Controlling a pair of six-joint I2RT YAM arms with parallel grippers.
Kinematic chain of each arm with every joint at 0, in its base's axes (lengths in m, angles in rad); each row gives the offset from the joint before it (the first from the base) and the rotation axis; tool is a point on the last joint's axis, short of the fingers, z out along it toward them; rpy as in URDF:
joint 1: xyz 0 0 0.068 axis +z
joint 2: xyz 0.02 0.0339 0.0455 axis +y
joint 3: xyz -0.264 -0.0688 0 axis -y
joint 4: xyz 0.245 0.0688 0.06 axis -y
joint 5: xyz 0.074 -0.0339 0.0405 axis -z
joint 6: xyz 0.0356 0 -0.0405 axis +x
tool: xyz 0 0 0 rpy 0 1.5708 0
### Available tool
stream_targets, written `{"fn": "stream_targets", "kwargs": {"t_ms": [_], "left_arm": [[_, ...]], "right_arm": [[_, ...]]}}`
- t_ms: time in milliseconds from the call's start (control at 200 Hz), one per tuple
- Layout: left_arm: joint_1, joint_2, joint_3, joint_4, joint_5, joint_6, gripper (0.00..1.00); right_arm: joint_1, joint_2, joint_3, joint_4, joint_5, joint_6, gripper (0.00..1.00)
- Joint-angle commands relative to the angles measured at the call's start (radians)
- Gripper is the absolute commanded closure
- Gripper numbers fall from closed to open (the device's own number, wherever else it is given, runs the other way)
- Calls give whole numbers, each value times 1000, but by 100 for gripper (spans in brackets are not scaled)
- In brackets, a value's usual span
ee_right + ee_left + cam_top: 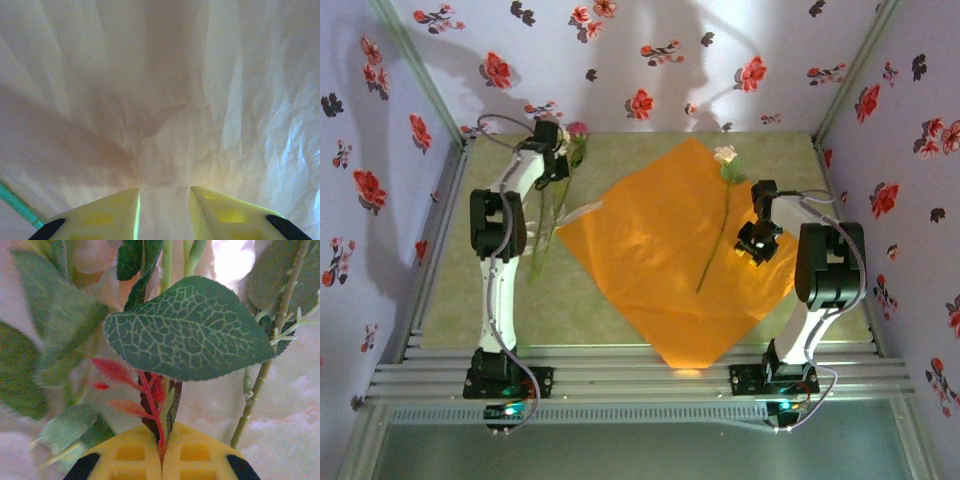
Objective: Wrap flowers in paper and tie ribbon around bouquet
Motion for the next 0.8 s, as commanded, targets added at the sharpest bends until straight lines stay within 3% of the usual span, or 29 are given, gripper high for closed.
{"fn": "stream_targets", "kwargs": {"t_ms": [0, 115, 215, 320, 410, 630, 795], "left_arm": [[-39, -208, -5, 2, -160, 81, 100], [-72, -316, -24, -21, -245, 96, 100], [-98, -382, -14, -72, -239, 31, 100], [-150, -438, -61, -30, -23, -95, 100], [-235, -448, -145, 120, 193, -254, 100], [-443, -258, -195, 554, 369, -573, 100], [-514, -29, -80, 703, 413, -712, 100]], "right_arm": [[-4, 22, 20, -35, 31, -14, 67], [-4, 23, 15, -29, 30, -17, 67], [-5, 27, 12, -24, 30, -22, 68], [-4, 30, 7, -18, 26, -25, 68], [-4, 30, 4, -14, 26, -29, 68], [-6, 20, -5, -11, 18, -31, 68], [-7, 25, -6, -2, 12, -31, 68]]}}
